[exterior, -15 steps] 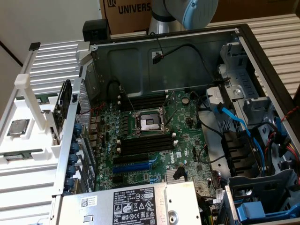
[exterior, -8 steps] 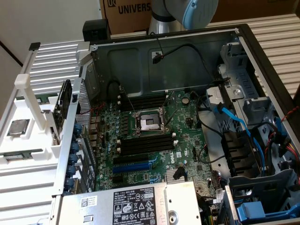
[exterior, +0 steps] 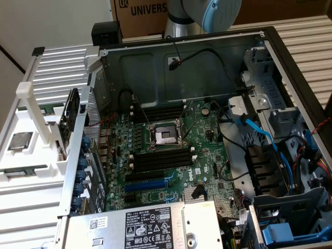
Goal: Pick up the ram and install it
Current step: 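Pick up the ram and move it above insertion slot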
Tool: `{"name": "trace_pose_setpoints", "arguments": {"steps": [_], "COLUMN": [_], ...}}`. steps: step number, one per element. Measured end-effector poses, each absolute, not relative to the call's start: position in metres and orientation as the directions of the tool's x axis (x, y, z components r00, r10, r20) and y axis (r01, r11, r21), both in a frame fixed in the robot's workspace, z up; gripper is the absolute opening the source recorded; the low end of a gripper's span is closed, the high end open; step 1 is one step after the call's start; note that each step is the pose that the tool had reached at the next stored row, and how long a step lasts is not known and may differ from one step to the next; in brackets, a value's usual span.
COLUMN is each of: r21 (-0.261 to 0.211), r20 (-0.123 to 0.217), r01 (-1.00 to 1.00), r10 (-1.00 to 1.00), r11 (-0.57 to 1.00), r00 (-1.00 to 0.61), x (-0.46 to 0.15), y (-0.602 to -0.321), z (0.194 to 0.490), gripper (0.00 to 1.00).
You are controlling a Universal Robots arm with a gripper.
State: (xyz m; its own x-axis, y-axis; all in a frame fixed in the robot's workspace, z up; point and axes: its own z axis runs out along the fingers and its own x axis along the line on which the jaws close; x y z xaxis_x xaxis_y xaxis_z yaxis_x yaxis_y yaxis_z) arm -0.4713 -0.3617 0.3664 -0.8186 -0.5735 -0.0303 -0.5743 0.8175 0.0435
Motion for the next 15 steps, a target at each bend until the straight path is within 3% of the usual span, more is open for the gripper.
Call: {"name": "trace_pose_setpoints", "arguments": {"steps": [15], "r21": [0.044], "r20": [-0.031], "r01": [-0.787], "r10": [-0.787], "r11": [0.615], "r00": [-0.617], "x": [-0.4713], "y": [-0.3616], "z": [0.3663], "gripper": [0.1]}}
